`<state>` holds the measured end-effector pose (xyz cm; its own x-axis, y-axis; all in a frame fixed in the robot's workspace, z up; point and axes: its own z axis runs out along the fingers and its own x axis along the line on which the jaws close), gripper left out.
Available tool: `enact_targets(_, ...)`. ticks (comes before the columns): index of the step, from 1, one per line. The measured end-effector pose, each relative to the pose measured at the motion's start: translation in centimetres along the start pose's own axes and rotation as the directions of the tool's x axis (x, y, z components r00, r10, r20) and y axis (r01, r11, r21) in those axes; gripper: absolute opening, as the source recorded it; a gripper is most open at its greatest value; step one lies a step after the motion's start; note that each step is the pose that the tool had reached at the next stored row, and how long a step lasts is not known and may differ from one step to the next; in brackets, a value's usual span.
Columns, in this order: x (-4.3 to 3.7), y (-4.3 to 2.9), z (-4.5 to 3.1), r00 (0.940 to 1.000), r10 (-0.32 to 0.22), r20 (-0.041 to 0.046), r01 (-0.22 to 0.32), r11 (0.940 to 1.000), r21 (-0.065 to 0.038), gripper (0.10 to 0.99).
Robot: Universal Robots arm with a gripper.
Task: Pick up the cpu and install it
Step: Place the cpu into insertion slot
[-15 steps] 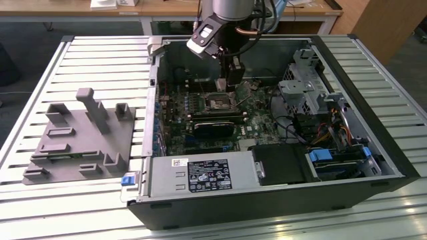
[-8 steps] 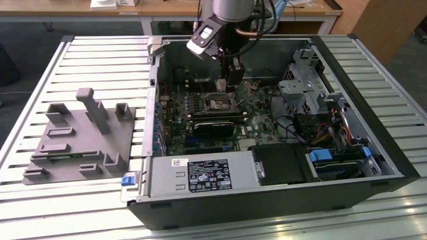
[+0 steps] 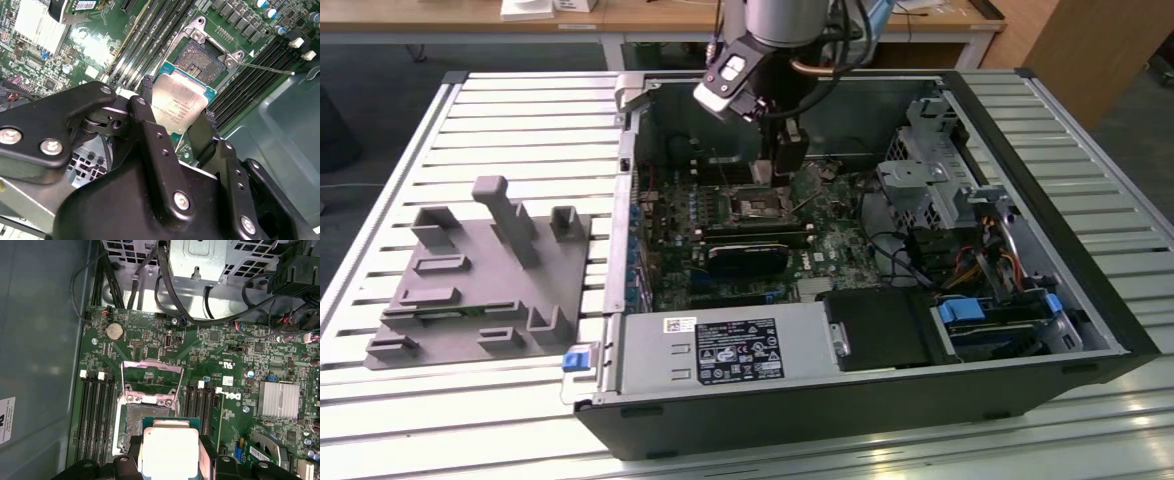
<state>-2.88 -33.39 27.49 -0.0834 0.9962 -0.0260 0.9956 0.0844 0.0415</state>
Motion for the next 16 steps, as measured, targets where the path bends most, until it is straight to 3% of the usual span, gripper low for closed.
enact_targets(16,0.75,0.00,1.60,0.9998,0.018,0.0049,-0.018,0.9998,0.001,0.533)
